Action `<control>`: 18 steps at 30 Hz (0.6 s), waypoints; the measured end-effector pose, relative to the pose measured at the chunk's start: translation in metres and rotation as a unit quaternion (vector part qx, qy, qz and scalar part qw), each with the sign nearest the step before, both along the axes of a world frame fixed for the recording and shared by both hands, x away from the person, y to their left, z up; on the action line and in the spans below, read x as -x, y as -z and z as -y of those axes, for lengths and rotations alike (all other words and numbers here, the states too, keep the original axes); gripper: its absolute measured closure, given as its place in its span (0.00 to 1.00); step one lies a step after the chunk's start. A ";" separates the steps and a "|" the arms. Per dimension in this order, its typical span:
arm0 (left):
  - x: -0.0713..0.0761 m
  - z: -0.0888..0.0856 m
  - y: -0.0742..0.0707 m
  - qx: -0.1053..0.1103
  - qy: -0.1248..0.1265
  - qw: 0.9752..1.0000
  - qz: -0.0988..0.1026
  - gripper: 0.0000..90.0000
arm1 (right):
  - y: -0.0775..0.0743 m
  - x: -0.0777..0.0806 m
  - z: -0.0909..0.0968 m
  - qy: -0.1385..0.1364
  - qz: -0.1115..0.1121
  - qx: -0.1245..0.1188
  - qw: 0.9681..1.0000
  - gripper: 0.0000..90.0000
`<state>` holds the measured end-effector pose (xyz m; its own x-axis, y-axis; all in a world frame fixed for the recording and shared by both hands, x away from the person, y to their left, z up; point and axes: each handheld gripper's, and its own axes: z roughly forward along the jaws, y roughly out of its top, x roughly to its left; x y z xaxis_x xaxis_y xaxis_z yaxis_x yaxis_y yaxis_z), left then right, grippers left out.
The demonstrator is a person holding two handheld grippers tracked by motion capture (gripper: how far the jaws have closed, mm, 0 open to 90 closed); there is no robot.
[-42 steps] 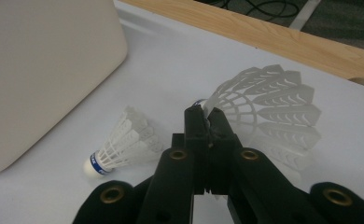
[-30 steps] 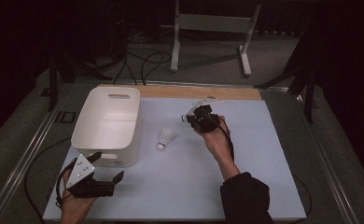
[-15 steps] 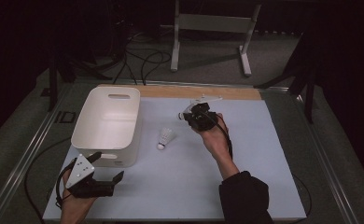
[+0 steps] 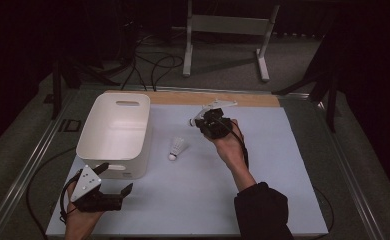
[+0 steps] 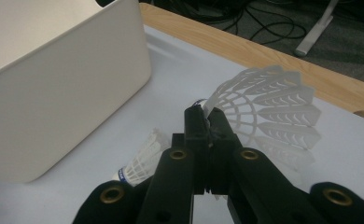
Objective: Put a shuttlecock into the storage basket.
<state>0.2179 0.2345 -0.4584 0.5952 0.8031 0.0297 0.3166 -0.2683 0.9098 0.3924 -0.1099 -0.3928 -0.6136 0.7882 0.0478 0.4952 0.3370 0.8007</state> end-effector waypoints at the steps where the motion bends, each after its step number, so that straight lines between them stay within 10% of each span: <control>1: 0.000 0.000 0.000 0.001 -0.001 1.000 0.000 0.01 | 0.000 0.000 0.000 0.000 0.000 0.000 1.000 1.00; 18: 0.000 0.000 0.000 0.000 0.000 1.000 0.000 0.01 | -0.010 0.003 -0.008 -0.013 0.010 -0.004 1.000 1.00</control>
<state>0.2177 0.2344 -0.4581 0.5948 0.8033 0.0288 0.3170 -0.2673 0.9100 0.3895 -0.1021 -0.3833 -0.6342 0.7721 0.0413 0.4705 0.3430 0.8130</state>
